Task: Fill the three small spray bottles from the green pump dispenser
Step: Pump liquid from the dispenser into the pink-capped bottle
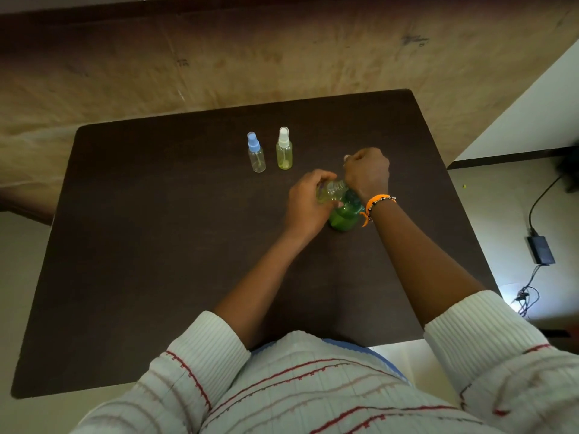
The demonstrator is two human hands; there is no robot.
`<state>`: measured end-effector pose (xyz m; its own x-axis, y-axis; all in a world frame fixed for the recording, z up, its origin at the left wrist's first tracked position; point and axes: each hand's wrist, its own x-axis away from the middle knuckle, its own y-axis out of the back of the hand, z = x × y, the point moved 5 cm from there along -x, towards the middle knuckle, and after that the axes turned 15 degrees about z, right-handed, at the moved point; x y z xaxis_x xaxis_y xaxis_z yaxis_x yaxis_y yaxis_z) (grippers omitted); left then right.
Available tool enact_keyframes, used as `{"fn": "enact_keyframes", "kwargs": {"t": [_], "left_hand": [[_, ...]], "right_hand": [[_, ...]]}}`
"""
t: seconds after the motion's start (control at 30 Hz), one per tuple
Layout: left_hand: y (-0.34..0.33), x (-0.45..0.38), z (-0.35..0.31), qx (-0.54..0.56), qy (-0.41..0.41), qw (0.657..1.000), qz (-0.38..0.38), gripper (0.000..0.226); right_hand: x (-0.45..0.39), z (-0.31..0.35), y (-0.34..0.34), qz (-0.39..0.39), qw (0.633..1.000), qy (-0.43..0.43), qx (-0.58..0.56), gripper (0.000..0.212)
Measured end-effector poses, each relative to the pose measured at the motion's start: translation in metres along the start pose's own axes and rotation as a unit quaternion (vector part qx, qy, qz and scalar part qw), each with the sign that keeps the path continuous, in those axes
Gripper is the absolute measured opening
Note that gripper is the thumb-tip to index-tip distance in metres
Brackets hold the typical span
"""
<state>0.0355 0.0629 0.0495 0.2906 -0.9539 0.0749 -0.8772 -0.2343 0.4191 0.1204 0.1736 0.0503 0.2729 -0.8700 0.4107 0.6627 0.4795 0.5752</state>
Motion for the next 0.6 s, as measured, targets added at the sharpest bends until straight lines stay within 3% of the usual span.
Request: {"fn": "enact_keyframes", "kwargs": {"t": [0.13, 0.33, 0.6], "left_hand": [[0.0005, -0.0009, 0.0014, 0.0, -0.001, 1.0, 0.0, 0.043], [-0.0009, 0.0012, -0.0026, 0.014, -0.003, 1.0, -0.003, 0.041], [-0.004, 0.0035, 0.0026, 0.004, 0.003, 1.0, -0.005, 0.041]], "right_hand": [[-0.0002, -0.0019, -0.0007, 0.009, 1.0, -0.003, -0.006, 0.03], [-0.0025, -0.0029, -0.001, 0.12, 0.989, -0.044, -0.068, 0.041], [-0.0008, -0.0037, -0.0041, 0.026, 1.0, 0.01, 0.002, 0.033]]}}
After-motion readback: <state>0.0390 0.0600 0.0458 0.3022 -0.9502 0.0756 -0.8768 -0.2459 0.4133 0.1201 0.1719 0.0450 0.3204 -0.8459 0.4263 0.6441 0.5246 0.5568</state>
